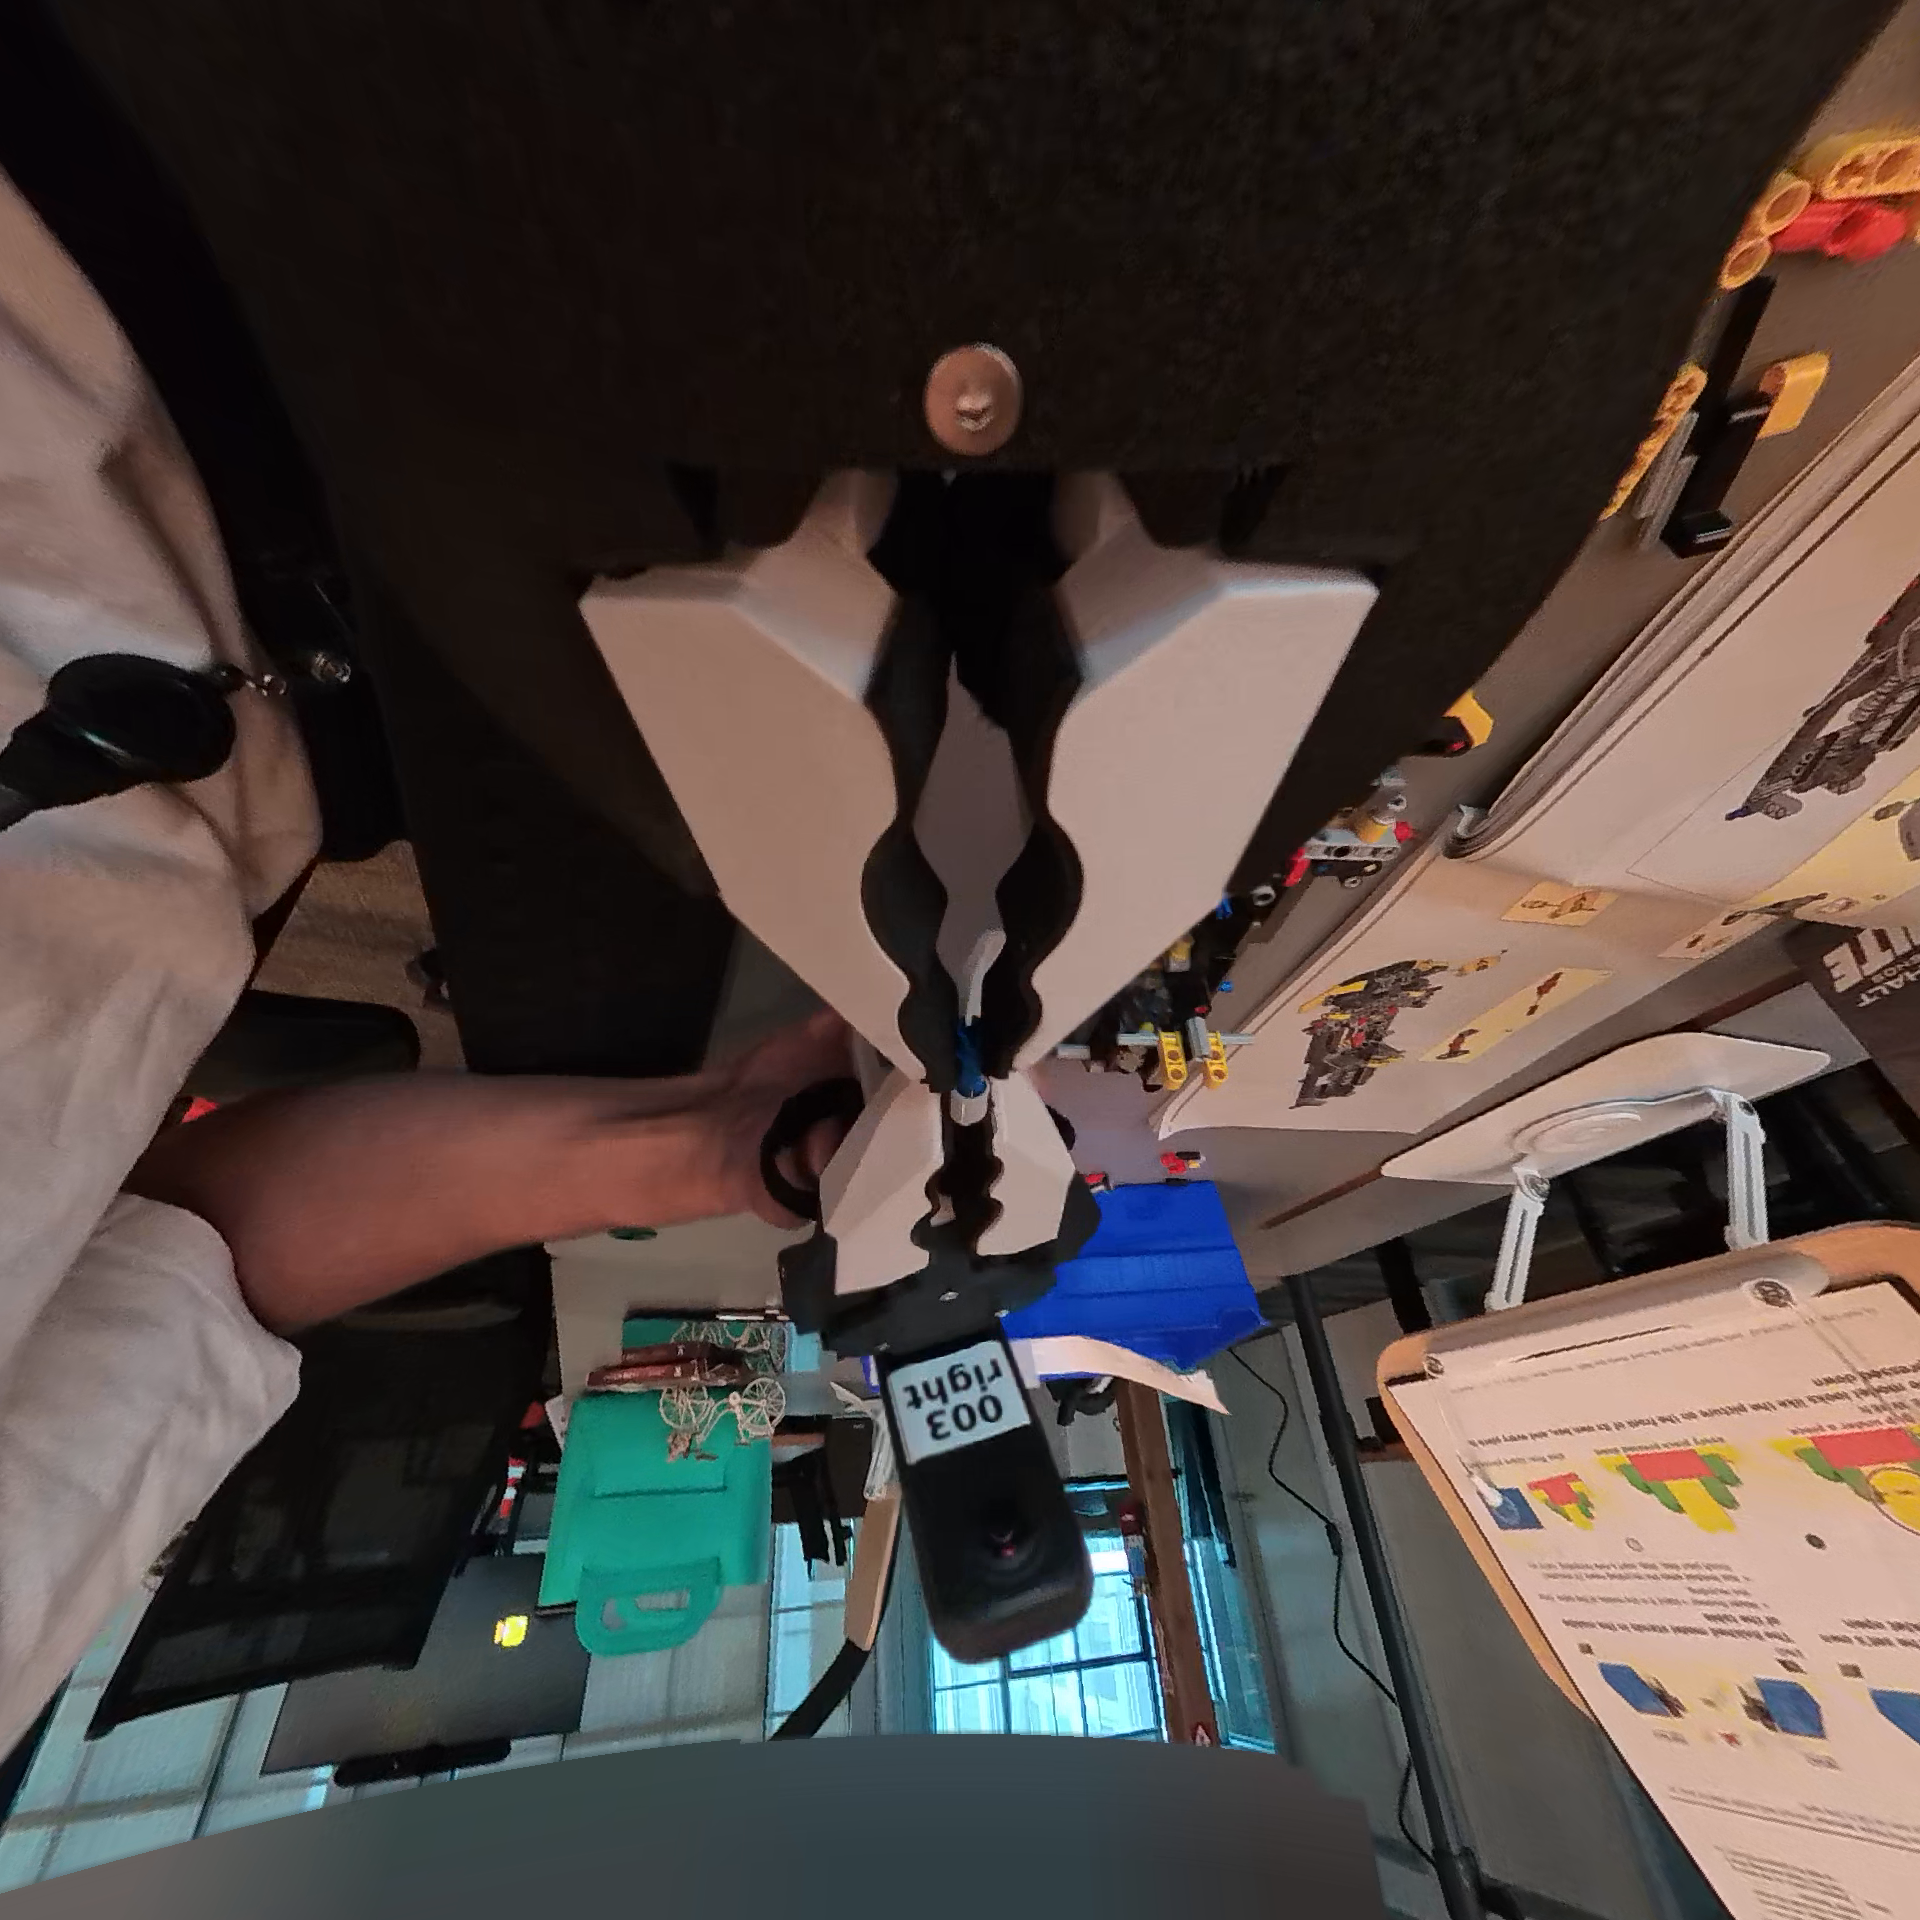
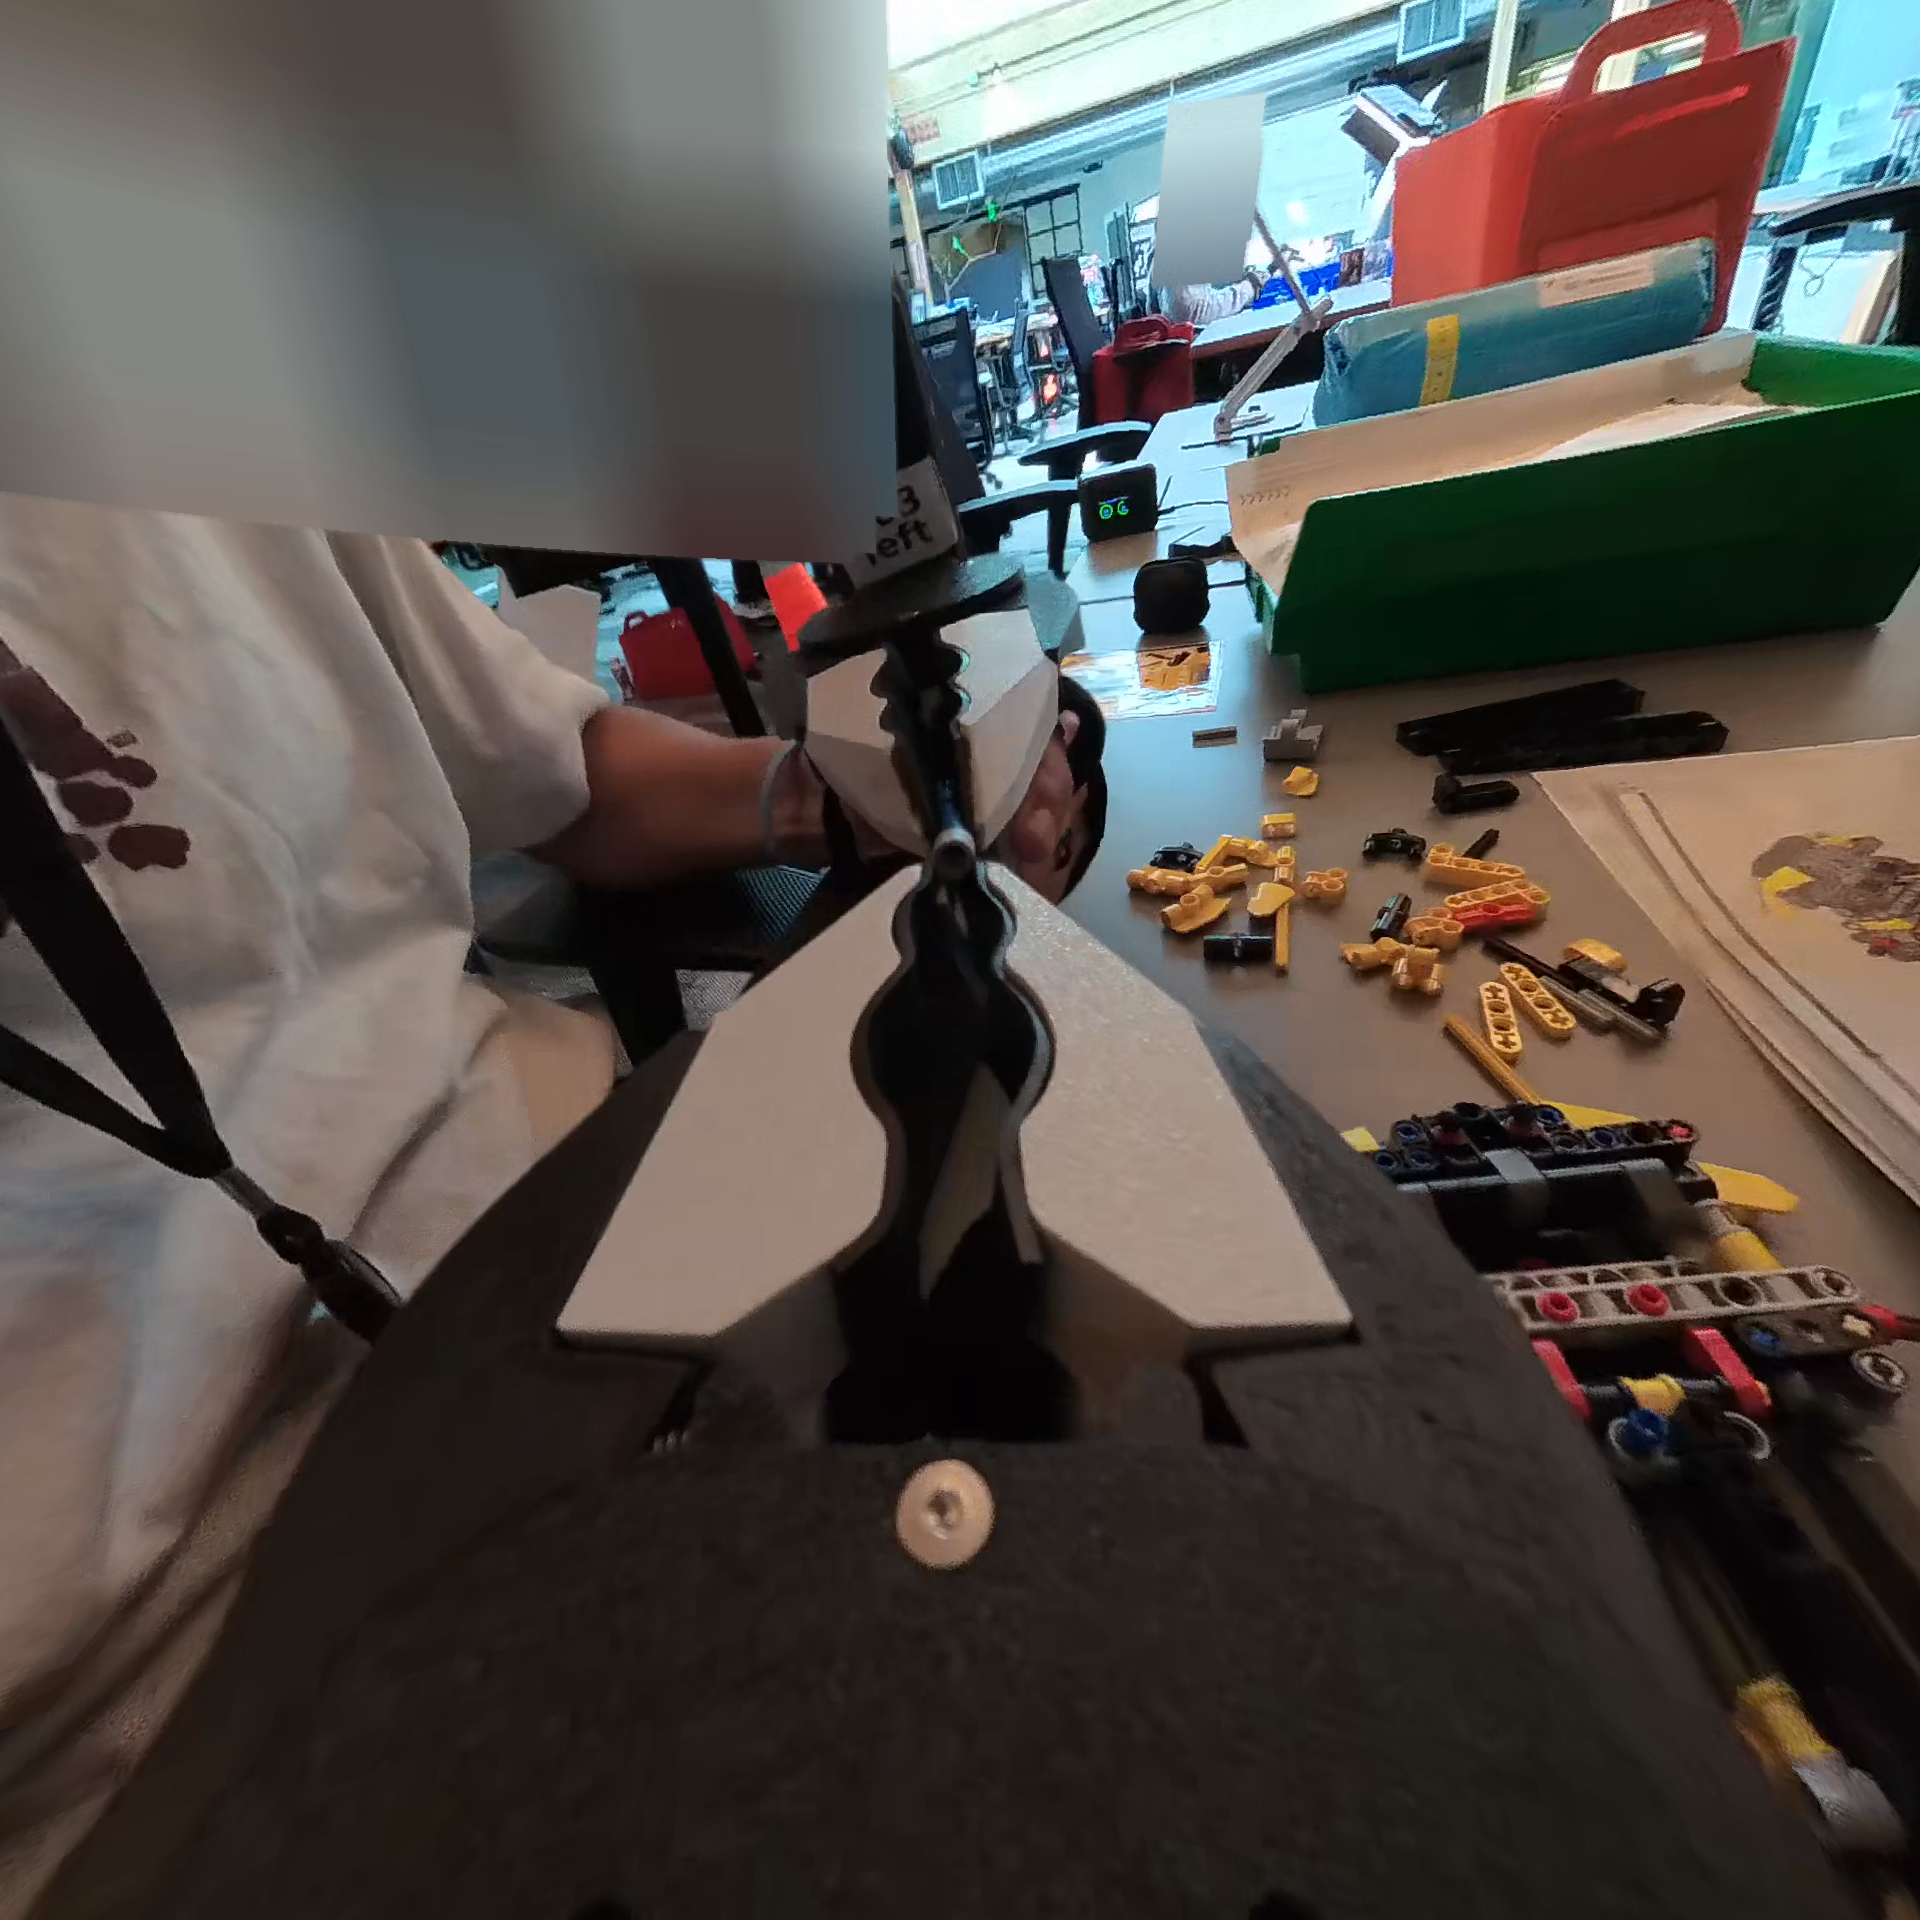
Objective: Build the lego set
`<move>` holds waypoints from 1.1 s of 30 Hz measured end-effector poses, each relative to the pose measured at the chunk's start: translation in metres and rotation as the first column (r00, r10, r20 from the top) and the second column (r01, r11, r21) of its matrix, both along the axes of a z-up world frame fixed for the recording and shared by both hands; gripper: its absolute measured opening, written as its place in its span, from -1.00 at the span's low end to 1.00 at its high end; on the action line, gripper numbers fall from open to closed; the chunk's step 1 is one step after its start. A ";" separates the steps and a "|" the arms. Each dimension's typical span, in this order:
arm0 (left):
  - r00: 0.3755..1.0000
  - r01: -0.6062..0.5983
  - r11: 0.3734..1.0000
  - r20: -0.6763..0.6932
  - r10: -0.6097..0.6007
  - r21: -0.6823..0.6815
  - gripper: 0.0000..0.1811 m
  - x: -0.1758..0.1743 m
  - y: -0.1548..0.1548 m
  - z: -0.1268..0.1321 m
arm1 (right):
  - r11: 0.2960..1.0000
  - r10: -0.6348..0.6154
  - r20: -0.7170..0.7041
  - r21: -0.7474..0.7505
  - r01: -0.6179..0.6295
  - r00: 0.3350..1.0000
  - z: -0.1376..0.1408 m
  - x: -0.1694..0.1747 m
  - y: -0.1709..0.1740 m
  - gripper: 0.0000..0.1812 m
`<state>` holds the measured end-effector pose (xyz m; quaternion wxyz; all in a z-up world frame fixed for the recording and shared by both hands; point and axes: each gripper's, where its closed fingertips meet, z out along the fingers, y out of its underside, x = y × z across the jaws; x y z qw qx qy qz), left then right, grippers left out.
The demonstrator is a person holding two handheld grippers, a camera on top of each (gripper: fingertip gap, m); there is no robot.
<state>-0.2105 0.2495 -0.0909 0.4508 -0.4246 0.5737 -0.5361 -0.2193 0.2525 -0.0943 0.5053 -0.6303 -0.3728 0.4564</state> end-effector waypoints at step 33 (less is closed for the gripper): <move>0.996 0.045 0.998 -0.071 -0.048 -0.053 -0.95 0.003 0.000 -0.008 | 0.981 -0.078 0.172 0.189 0.045 0.982 -0.013 0.009 0.001 -0.96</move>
